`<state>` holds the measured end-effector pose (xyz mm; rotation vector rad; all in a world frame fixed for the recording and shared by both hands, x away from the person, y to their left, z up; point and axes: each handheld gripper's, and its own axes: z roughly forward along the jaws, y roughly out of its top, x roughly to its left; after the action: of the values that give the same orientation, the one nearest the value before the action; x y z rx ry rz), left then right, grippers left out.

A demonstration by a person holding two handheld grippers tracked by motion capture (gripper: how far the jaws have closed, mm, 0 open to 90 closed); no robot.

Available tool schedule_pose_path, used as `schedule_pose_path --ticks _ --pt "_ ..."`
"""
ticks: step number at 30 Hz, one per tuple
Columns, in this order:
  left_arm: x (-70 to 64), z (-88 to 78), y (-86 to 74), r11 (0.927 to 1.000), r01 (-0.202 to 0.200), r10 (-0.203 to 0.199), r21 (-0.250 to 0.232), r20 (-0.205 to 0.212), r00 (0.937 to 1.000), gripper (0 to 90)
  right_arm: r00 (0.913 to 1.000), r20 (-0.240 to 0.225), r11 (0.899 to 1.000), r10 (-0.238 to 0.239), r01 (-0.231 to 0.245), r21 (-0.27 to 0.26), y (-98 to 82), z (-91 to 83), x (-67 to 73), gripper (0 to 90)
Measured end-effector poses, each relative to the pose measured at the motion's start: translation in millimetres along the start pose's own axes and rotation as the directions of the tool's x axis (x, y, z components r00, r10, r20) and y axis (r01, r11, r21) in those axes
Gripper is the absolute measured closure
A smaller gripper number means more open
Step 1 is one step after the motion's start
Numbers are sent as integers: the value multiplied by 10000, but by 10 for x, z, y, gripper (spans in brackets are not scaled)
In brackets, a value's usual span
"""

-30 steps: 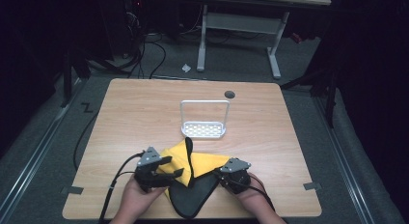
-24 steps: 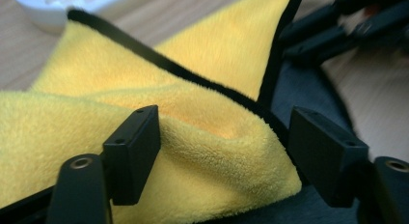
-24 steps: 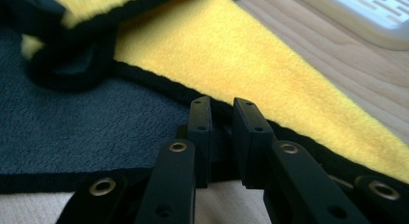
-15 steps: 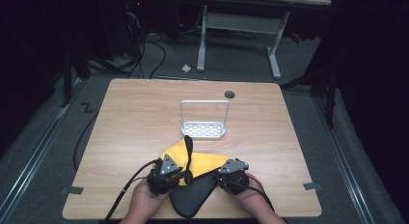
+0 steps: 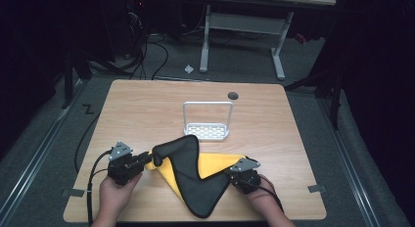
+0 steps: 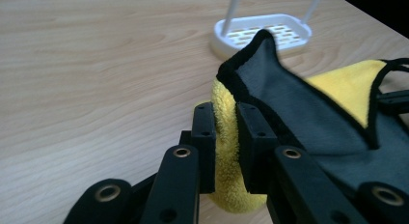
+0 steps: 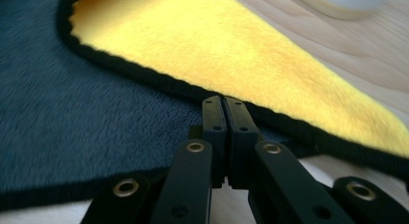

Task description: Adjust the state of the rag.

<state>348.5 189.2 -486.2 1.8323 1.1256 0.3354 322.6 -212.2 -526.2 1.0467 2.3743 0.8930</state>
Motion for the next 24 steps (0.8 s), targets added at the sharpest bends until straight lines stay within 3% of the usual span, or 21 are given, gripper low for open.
schedule_pose_path --ticks 5,6,11,13,16,18,21,24 --pt "84 96 -80 9976 284 -303 625 289 9991 780 9956 706 9980 616 -623 81 -77 -43 -286 891" --pt "48 169 -125 9943 123 -177 1055 499 9986 779 9931 900 9970 750 -763 104 -93 -51 -352 891" --pt "-92 232 -239 9884 -77 -58 1516 889 9960 773 9795 1730 9940 1036 -1079 156 -161 -85 -580 894" --pt "-194 233 -327 9816 -379 211 1870 911 9956 771 9721 2056 9928 1130 -1187 157 -187 -94 -670 895" --pt "-220 199 -374 9795 -353 159 1984 986 9950 719 9582 2566 9908 1267 -1346 135 -217 -93 -812 897" --pt "-198 161 -412 9808 -198 23 1938 905 9959 671 9537 2613 9878 1491 -1557 43 -232 -92 -894 897" --pt "-153 118 -387 9850 -14 -130 1727 823 9965 646 9513 2586 9848 1679 -1739 3 -235 -97 -935 884" --pt "-47 44 -282 9943 183 -252 1052 649 9976 649 9522 2588 9864 1619 -1640 -137 -221 -141 -908 858"
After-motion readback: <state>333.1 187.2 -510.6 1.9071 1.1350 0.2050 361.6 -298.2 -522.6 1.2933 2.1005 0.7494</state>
